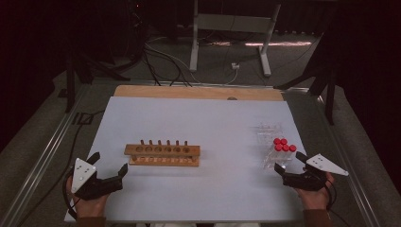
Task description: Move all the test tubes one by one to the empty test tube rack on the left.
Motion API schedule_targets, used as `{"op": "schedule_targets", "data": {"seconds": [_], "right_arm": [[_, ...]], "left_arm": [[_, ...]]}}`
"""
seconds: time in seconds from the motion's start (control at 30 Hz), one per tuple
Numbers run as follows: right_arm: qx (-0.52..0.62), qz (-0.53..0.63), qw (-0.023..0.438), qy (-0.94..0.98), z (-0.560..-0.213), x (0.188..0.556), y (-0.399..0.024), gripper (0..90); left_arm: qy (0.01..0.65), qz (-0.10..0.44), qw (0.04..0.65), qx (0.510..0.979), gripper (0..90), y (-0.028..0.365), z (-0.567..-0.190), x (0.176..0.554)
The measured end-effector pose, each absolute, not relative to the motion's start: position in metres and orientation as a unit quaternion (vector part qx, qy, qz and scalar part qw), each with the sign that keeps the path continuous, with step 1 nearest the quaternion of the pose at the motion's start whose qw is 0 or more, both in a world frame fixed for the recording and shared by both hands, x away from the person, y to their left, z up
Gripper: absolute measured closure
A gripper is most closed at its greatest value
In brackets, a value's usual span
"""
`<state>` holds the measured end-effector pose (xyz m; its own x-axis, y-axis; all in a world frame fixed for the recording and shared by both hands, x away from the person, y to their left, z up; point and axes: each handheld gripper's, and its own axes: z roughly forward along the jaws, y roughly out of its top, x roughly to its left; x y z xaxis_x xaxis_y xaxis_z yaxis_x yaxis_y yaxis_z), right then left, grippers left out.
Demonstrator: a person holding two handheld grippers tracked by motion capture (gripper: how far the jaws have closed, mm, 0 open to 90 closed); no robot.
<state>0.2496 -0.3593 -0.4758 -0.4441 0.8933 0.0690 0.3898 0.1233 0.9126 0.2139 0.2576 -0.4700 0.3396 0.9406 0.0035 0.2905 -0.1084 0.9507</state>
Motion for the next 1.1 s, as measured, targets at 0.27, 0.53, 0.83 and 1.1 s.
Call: {"op": "schedule_targets", "data": {"seconds": [0.27, 0.53, 0.83, 1.1], "right_arm": [[0.453, 0.492, 0.26, 0.697, -0.468, 0.247, -0.362, 0.0], [0.45, 0.487, 0.264, 0.7, -0.456, 0.247, -0.367, 8.3], [0.455, 0.485, 0.268, 0.697, -0.455, 0.247, -0.375, 37.8], [0.467, 0.472, 0.274, 0.696, -0.463, 0.253, -0.384, 60.9]], "left_arm": [[0.475, 0.342, 0.478, 0.655, 0.6, 0.259, -0.471, 0.213], [0.476, 0.34, 0.479, 0.655, 0.6, 0.258, -0.473, 0.212], [0.48, 0.334, 0.482, 0.653, 0.6, 0.258, -0.474, 0.213], [0.488, 0.333, 0.484, 0.645, 0.6, 0.261, -0.475, 0.213]]}}
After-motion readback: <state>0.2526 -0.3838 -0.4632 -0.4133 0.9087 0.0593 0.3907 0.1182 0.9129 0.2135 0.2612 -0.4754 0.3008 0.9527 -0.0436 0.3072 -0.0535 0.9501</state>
